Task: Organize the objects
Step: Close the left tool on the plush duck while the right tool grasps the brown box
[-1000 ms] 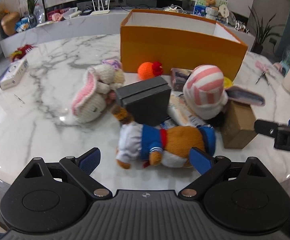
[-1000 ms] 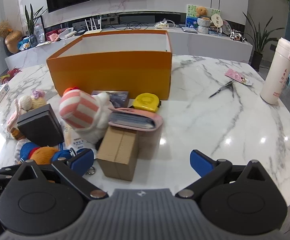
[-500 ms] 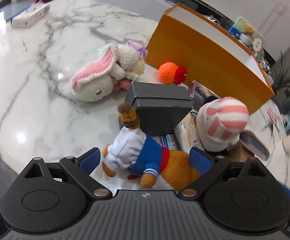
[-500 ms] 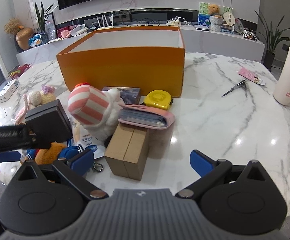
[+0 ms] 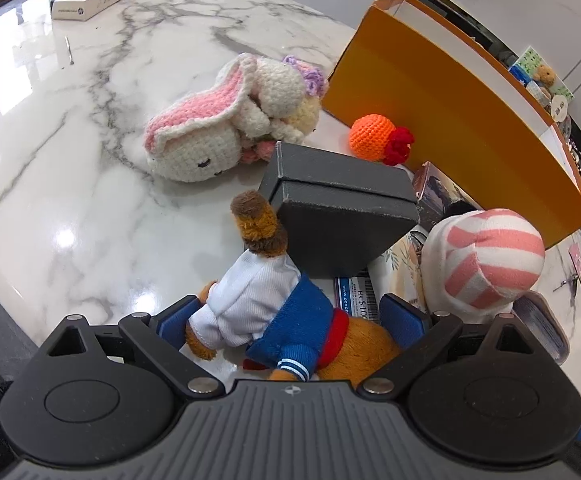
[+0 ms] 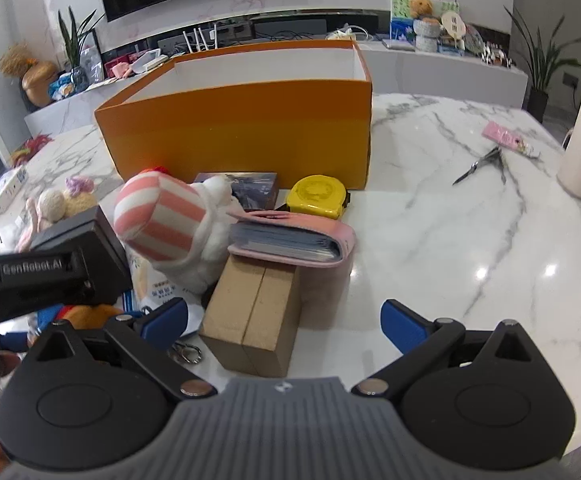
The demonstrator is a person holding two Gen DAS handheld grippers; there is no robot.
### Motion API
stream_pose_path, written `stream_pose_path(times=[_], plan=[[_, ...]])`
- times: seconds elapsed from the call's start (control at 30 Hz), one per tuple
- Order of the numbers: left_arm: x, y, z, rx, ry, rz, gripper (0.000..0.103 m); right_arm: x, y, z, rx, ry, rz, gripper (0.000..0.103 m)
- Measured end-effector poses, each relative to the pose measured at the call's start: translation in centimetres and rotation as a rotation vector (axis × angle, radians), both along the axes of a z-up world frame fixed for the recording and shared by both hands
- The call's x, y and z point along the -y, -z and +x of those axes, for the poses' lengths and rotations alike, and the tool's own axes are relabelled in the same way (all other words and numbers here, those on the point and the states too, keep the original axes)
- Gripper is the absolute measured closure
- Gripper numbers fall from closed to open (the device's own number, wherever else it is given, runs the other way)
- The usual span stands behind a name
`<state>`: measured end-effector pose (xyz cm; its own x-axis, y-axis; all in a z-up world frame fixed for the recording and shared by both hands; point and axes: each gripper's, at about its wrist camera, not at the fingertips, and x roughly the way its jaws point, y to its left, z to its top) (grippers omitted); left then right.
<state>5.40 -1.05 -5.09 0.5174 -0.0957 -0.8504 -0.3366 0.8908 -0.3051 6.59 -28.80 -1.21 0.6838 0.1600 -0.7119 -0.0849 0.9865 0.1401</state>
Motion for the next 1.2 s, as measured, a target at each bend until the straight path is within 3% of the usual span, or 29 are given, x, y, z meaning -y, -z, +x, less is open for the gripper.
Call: stream_pose_path(times=[0.13,0.3,0.37,0.43,0.67,0.77,0.97,1.07,1.2], plan=[[-0.2,0.0,-0.2,0.005,0.011,-0.007,0.0,0.0,0.4,0.4,-0.029,0.007,0.058,0.001],[-0.2,0.0,-0.4,0.019,0.027,-0.007,0.0,-0.4,0.7,0.8,-0.029,0.018,0.06,0.004],[-0.2,0.1,-0.5,0.029,0.035,-0.005,0.0,-0.5,0.9,1.0,-0.041,0.018,0.069,0.01],[-0.2,0.1,-0.7,0.037,0.044,-0.004,0.0,-0.8,1.1,1.1,-0.048,0.014,0.06,0.022],[0.0,0.2,-1.1,0.073,0.062,0.018,0.0,-1.5,1.9,1.5,-0.051,-0.004,0.015,0.032],[0.6,0.3,-1.1,0.073,0.09,0.055,0.0,-2.1,2.2,1.4,-0.032,-0.025,-0.021,0.045],[1.2,0.4,-1.6,0.094,0.069,0.081,0.0,-2.4,2.4,1.2,-0.01,-0.036,-0.053,0.047],[1.3,0.4,-1.7,0.099,0.061,0.085,0.0,-2.2,2.5,1.0,0.021,-0.013,-0.032,0.039],[1.2,0.4,-1.8,0.1,0.074,0.089,0.0,-2.2,2.6,1.0,0.025,-0.009,-0.03,0.04]])
